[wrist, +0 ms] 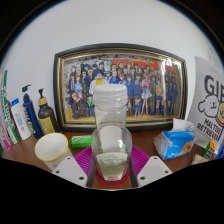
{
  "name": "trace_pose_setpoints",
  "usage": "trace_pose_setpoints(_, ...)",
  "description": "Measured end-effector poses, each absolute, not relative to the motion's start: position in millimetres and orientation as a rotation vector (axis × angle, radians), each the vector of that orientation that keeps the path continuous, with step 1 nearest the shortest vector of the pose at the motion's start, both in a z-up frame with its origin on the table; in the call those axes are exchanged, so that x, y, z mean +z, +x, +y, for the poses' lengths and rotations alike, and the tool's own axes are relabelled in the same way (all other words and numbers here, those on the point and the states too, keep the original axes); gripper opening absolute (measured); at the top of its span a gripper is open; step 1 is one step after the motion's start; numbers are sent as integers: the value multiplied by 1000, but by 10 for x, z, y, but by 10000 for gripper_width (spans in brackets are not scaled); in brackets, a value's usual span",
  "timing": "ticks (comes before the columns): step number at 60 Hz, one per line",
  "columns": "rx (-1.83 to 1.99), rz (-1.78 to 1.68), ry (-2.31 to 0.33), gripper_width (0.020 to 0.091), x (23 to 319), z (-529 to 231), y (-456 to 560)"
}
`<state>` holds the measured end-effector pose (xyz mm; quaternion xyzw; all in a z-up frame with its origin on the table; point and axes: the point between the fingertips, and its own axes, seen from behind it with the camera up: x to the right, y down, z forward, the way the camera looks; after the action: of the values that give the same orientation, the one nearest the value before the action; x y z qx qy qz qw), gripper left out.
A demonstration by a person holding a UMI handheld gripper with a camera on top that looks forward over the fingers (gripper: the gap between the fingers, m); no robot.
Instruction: Pour water
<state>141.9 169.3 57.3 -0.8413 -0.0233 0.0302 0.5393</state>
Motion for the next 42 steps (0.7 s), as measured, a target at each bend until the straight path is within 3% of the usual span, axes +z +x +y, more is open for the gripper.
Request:
trace_pose_setpoints(4, 63, -64, -2024, 588, 540, 1687, 1416)
trace_pose_setpoints(7, 66, -74, -2057, 794, 514, 1652, 1402)
trace_pose_setpoints(9, 68, -84, -2064, 869, 522, 1615, 1385)
trace_pose_setpoints(11, 55, -83, -2073, 830, 542, 1569, 1398)
trace_pose_setpoints(15, 35, -84, -2084, 866, 644, 1441, 1397)
trace_pose_setpoints(27, -7, -44, -2121, 858, 1081, 755, 1304)
trace_pose_setpoints(42, -67, -5, -2137, 855, 1747, -681, 946)
